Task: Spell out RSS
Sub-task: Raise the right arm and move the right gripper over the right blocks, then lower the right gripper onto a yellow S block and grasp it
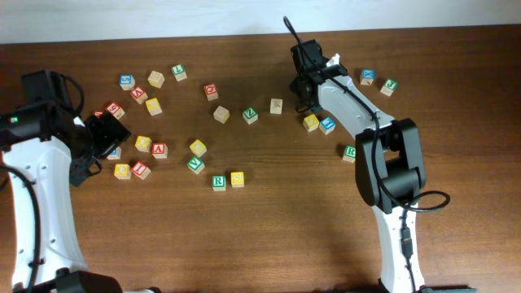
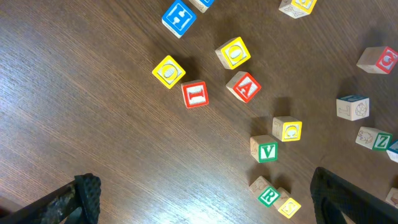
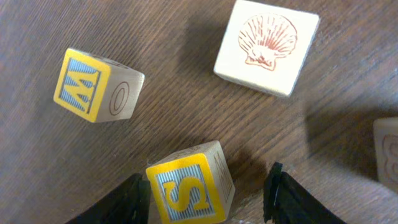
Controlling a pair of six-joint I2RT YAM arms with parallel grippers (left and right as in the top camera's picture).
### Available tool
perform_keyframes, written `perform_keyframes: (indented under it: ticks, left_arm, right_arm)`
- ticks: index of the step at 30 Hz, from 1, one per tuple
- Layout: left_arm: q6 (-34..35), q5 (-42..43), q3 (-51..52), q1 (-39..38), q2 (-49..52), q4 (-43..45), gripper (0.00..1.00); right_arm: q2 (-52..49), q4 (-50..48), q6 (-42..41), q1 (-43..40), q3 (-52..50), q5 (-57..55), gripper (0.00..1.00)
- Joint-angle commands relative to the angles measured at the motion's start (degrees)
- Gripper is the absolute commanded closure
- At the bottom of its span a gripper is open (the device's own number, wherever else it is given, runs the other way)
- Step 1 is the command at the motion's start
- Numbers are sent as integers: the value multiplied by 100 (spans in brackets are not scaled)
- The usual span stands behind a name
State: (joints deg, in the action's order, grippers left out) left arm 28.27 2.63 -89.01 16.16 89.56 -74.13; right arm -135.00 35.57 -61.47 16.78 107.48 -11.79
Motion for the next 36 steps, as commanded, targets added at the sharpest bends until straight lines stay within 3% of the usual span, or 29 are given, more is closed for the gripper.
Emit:
perform_keyframes:
  ticks: [1, 7, 10, 19, 29, 36]
  left_arm:
    - [-55, 15, 28, 13, -44, 4, 1]
    - [-55, 15, 28, 13, -44, 4, 1]
    - [-55, 13, 28, 13, -44, 2, 1]
    - [-55, 15, 28, 13, -44, 4, 1]
    - [-55, 15, 28, 13, -44, 4, 1]
    - [-55, 15, 28, 13, -44, 2, 1]
  right_arm:
    - [-81, -28, 647, 4, 76, -177, 55]
    - [-48, -26, 1644, 0, 85, -66, 56]
    - [2, -22, 2218, -2, 85, 96, 62]
    - [76, 81, 3781, -2, 85, 577, 62]
    - [125, 192, 4323, -149, 85, 616, 68]
    - [151, -31, 4129, -153, 107, 507, 56]
